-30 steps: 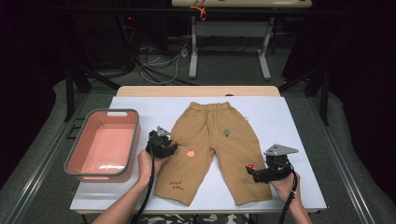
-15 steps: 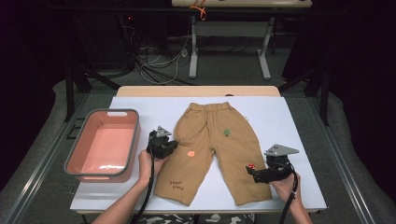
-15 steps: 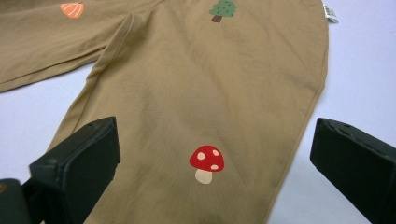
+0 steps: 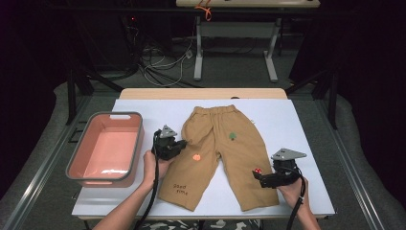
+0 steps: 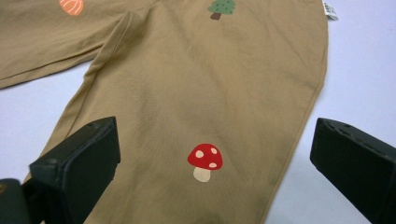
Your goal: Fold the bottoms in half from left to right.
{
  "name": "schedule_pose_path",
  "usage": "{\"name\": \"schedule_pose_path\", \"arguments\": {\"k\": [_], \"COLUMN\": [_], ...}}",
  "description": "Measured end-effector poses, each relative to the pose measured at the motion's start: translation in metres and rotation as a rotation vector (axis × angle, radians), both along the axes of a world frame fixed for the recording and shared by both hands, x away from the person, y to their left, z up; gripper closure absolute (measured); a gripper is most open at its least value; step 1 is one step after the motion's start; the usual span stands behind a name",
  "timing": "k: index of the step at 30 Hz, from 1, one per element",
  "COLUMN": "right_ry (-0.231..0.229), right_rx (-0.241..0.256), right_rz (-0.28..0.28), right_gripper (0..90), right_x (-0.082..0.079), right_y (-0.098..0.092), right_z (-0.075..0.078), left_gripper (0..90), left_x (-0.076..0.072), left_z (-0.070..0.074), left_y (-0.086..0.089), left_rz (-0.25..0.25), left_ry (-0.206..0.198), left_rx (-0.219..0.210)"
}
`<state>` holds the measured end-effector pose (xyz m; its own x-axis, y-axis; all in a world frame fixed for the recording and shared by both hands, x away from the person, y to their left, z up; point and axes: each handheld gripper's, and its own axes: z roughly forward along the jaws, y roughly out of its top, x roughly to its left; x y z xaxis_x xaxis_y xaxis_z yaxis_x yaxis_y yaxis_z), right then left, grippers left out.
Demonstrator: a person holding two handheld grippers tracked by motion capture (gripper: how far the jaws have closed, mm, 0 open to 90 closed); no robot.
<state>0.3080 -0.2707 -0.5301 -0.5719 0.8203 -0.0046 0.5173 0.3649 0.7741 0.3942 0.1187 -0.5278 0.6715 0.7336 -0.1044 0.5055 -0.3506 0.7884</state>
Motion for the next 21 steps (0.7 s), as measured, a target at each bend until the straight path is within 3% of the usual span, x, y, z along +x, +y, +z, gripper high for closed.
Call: {"name": "schedule_pose_path", "arguments": {"k": [8, 21], "right_ry": [-0.001, 0.0], "right_rx": [-0.007, -0.006], "right_rz": [0.007, 0.009], "right_gripper": [0.9, 0.9], "right_x": [0.0, 0.001], "right_y": [-0.001, 0.0], "right_z": [0.0, -0.001], "left_gripper": [85.8, 85.8], "left_x": [0.0, 0.002], "left_z": [0.014, 0.037], "left_y": [-0.008, -0.031], "left_rz": [-0.037, -0.108], "left_ry": [0.003, -0.002], "left_rx": [-0.017, -0.009]}}
